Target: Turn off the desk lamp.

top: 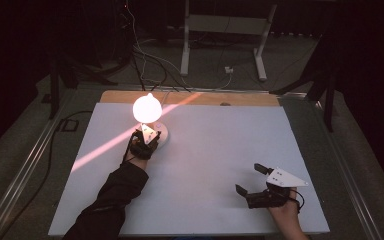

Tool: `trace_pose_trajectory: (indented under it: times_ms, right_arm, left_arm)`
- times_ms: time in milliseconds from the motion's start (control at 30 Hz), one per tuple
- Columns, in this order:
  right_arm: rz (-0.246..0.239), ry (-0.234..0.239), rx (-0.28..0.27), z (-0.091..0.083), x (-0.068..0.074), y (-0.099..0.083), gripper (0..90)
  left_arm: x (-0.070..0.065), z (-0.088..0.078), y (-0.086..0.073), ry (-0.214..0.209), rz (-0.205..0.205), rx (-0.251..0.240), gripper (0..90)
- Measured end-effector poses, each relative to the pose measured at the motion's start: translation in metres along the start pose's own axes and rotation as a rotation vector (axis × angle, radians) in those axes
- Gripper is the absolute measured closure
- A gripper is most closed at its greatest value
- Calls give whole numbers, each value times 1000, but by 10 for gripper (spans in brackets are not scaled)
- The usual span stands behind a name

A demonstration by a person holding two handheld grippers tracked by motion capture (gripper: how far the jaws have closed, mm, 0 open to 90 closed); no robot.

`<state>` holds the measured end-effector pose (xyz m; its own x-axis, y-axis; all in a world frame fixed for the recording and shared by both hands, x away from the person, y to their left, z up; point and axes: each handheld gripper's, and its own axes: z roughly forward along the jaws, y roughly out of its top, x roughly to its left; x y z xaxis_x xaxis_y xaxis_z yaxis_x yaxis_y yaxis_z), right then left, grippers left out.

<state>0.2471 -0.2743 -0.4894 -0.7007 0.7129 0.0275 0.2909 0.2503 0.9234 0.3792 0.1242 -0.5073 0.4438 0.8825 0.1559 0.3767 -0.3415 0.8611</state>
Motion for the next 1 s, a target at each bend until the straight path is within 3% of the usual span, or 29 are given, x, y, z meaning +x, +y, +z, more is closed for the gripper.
trace_pose_trajectory:
  times_ms: [1000]
  right_arm:
    - [-5, 2, 1, -1, 0, 0, 0]
  left_arm:
    - [-3, 9, -10, -12, 29, 31, 900]
